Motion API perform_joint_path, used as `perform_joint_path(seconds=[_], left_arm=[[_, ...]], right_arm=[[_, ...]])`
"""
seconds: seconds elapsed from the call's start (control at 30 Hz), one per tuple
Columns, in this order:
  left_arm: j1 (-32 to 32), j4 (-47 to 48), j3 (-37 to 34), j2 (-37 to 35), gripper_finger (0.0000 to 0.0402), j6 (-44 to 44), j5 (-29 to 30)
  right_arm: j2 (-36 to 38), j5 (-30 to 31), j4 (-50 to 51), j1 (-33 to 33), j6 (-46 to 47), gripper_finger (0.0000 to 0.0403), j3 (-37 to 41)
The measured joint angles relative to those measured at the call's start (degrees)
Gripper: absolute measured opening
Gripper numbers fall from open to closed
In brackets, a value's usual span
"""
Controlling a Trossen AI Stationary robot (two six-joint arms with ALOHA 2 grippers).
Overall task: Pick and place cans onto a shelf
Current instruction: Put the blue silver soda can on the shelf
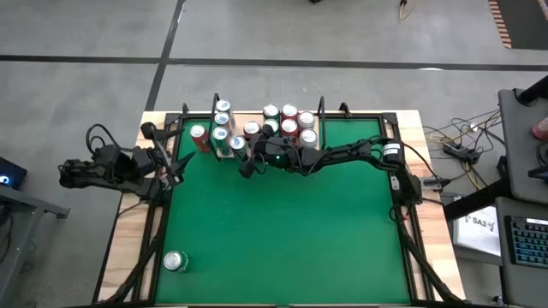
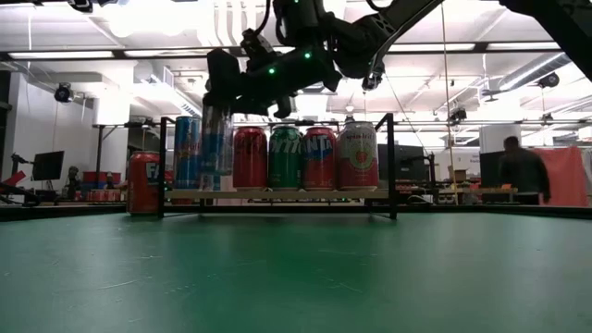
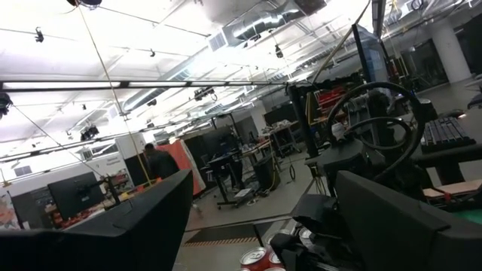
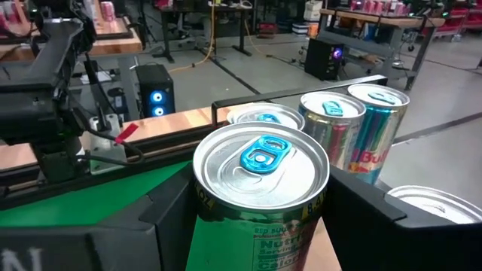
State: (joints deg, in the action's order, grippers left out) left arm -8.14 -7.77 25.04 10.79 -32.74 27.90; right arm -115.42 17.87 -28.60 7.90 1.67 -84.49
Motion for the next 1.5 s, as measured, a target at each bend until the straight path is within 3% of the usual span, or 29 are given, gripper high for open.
perform_joint_path(seconds=[1.5], left_arm=[[0.0,-0.3,0.0,0.0,0.0309,0.0,0.0]], right_arm=[[0.0,0.2,2.1,1.0,0.9,0.0242,0.5]])
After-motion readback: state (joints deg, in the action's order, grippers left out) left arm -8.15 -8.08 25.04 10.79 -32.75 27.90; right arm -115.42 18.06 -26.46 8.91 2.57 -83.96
